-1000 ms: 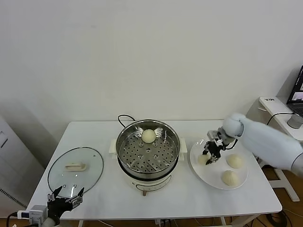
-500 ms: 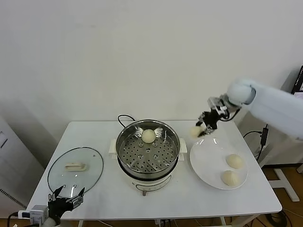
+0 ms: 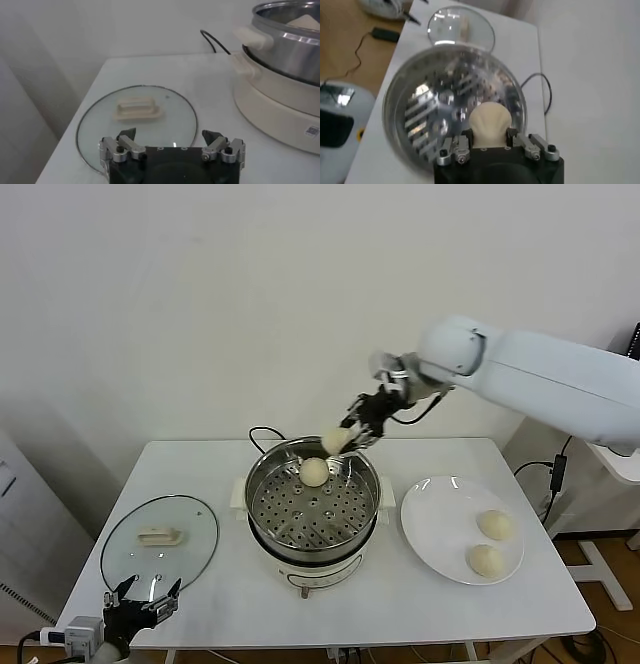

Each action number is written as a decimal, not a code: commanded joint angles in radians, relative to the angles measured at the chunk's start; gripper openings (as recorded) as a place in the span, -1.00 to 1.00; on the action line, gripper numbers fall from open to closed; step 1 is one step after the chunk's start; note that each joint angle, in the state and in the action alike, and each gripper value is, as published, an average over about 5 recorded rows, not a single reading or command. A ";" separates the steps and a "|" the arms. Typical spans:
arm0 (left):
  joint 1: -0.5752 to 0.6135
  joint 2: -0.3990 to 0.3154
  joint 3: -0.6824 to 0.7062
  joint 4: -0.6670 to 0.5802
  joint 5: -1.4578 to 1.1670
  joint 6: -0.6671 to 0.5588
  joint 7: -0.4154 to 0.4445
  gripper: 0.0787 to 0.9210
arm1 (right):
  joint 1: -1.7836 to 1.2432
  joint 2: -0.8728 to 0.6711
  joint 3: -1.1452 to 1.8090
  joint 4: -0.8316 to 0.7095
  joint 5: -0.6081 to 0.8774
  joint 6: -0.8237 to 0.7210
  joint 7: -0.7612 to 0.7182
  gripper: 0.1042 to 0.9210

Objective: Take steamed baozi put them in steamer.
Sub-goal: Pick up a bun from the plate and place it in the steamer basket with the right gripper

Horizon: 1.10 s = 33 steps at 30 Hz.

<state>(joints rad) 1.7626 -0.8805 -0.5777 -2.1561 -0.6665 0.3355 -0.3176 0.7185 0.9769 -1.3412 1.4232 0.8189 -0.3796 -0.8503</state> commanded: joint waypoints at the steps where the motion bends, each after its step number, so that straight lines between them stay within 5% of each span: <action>1: -0.002 -0.001 0.002 -0.002 0.000 0.001 -0.001 0.77 | -0.096 0.135 -0.018 0.023 0.102 -0.119 0.180 -0.22; 29: -0.005 0.000 0.006 0.000 -0.001 0.002 -0.001 0.77 | -0.263 0.224 0.000 -0.067 0.023 -0.150 0.293 -0.22; 33: -0.006 -0.001 0.007 0.000 -0.001 0.002 -0.001 0.77 | -0.264 0.224 0.006 -0.073 0.021 -0.148 0.301 -0.09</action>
<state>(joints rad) 1.7573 -0.8812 -0.5716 -2.1568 -0.6673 0.3372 -0.3189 0.4795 1.1798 -1.3417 1.3632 0.8437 -0.5223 -0.5723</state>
